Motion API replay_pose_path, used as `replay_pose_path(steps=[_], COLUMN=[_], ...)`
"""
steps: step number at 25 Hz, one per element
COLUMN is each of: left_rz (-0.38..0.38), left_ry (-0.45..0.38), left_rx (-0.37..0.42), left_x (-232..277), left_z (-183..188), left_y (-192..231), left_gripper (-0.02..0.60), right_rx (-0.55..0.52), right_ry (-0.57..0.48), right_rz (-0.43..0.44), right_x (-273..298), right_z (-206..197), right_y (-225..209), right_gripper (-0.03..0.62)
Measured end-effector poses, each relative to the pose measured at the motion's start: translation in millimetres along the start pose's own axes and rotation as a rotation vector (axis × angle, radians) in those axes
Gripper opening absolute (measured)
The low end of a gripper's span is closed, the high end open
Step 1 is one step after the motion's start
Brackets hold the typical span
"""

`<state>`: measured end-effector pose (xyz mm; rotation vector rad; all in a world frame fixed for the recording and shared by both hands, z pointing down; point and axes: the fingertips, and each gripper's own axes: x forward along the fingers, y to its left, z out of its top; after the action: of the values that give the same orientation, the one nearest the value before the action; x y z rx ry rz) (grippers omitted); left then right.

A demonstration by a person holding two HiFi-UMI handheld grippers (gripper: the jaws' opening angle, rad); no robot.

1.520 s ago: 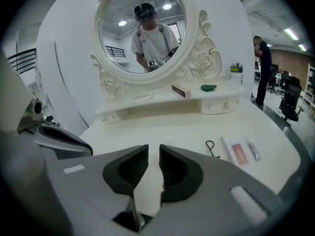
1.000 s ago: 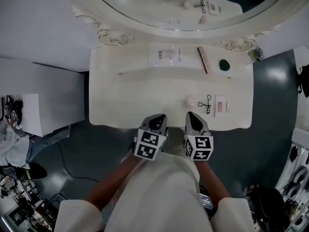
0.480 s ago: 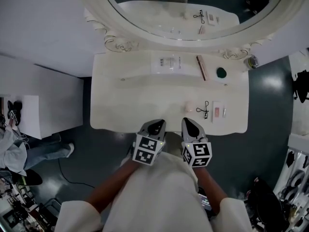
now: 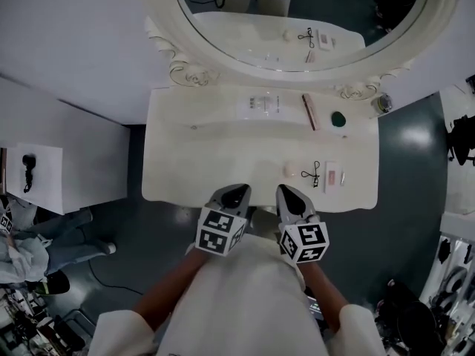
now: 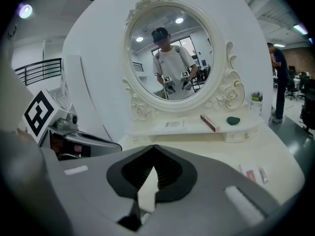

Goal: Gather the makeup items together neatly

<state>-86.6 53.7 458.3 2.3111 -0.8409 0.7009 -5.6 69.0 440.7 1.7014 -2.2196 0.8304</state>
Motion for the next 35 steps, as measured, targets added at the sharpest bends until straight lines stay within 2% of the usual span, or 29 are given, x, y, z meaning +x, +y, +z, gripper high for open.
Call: replay_pose_path(steps=[4, 11, 14, 20, 25, 31, 35], left_rz=[-0.009, 0.013, 0.011, 0.027, 0.038, 0.030, 0.015], left_ry=[-0.032, -0.140, -0.181, -0.270, -0.279, -0.277, -0.272], left_rx=[-0.008, 0.110, 0.113, 0.108, 0.116, 0.127, 0.139], left_x=[-12.7, -38.0, -51.1, -75.0, -76.0, -74.2, -71.2], left_z=[11.6, 40.4, 53.6, 77.7, 80.5, 82.9, 82.8], left_y=[-5.8, -21.8, -28.9, -42.5, -38.8, -36.8, -38.1], left_gripper=[0.002, 0.002, 0.002, 0.002, 0.002, 0.002, 0.002], right_rx=[-0.023, -0.020, -0.020, -0.021, -0.051, -0.074, -0.088], right_ry=[-0.030, -0.079, -0.105, -0.181, -0.211, -0.279, -0.292], right_rz=[-0.015, 0.003, 0.006, -0.056, -0.038, 0.051, 0.063], right_x=[-8.0, -20.5, -24.6, -38.4, -38.6, -41.7, -42.2], right_z=[22.4, 57.2, 67.1, 79.3, 85.6, 93.1, 94.0], right_y=[9.5, 32.0, 39.1, 44.3, 56.7, 73.7, 75.5], right_gripper=[0.001, 0.000, 0.000, 0.000, 0.001, 0.000, 0.000])
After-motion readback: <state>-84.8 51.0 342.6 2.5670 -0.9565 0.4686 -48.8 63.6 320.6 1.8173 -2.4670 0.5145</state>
